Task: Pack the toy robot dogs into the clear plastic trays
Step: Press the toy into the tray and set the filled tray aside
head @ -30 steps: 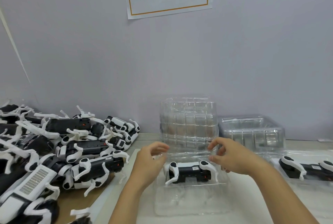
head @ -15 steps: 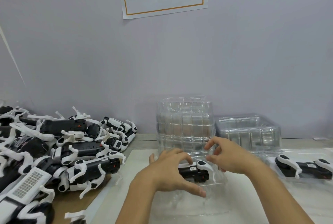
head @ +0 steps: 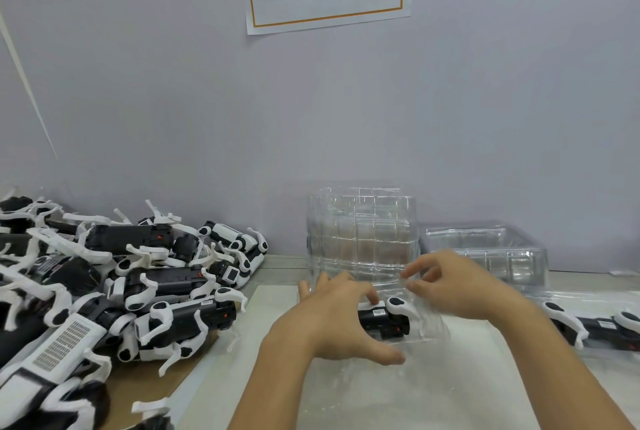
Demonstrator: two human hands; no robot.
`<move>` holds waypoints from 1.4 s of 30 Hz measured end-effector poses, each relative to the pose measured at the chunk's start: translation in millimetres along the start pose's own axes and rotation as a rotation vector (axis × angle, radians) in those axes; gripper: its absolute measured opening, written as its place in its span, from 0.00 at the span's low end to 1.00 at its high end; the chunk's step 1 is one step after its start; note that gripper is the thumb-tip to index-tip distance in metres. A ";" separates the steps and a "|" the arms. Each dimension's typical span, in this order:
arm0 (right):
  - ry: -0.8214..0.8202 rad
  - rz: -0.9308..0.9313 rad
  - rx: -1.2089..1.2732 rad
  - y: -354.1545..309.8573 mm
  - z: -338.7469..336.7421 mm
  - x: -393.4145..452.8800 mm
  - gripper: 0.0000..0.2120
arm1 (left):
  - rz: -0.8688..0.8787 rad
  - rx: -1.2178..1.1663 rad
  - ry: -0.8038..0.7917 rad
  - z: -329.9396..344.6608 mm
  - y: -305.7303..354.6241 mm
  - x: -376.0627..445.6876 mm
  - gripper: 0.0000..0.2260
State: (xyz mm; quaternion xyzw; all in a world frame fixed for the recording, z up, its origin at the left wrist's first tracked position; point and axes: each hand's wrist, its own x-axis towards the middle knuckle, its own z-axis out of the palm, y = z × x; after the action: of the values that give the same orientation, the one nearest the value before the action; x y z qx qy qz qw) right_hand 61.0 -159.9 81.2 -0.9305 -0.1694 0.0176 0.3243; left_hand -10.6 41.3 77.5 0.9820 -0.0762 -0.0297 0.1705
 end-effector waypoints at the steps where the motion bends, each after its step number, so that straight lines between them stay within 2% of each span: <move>1: 0.021 -0.010 0.015 -2.8 -5.1 -1.9 0.07 | 0.009 -0.004 0.024 -4.3 2.2 -1.9 0.33; 7: 0.206 -0.088 0.139 -24.1 -41.2 -18.4 0.03 | 0.111 -0.065 0.188 -33.7 16.3 -15.9 0.32; 12: 0.361 -0.204 0.271 -44.0 -58.5 -33.6 0.04 | 0.215 -0.011 0.415 -50.4 26.6 -25.1 0.35; 18: 0.460 -0.368 0.394 -62.9 -49.7 -36.6 0.21 | 0.291 0.214 0.806 -61.4 33.8 -28.3 0.40; 21: 0.463 -0.510 0.556 -71.0 -43.6 -37.7 0.26 | 0.317 0.257 1.008 -62.0 37.1 -28.4 0.39; 24: 0.483 -0.627 0.616 -75.0 -42.9 -39.3 0.26 | 0.356 0.253 1.125 -61.5 37.9 -26.8 0.38; 29: 0.529 -0.679 0.597 -74.9 -43.9 -40.1 0.29 | 0.379 0.270 1.188 -60.6 36.6 -24.8 0.36; 35: 0.532 -0.630 0.569 -76.2 -42.5 -39.5 0.28 | 0.361 0.252 1.160 -60.0 35.1 -23.3 0.36; 39: 0.559 -0.607 0.641 -76.3 -45.1 -40.5 0.24 | 0.322 0.082 1.066 -59.4 30.5 -24.5 0.35; 42: 0.584 -0.605 0.705 -75.9 -46.6 -41.5 0.22 | 0.292 -0.184 1.040 -58.9 26.1 -25.2 0.32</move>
State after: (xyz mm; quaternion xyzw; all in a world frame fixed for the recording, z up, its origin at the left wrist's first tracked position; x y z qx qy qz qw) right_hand 5.5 -145.7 161.0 -0.6412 -0.3162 -0.2799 0.6407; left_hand -34.1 40.5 142.5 0.8275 -0.1145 0.4770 0.2732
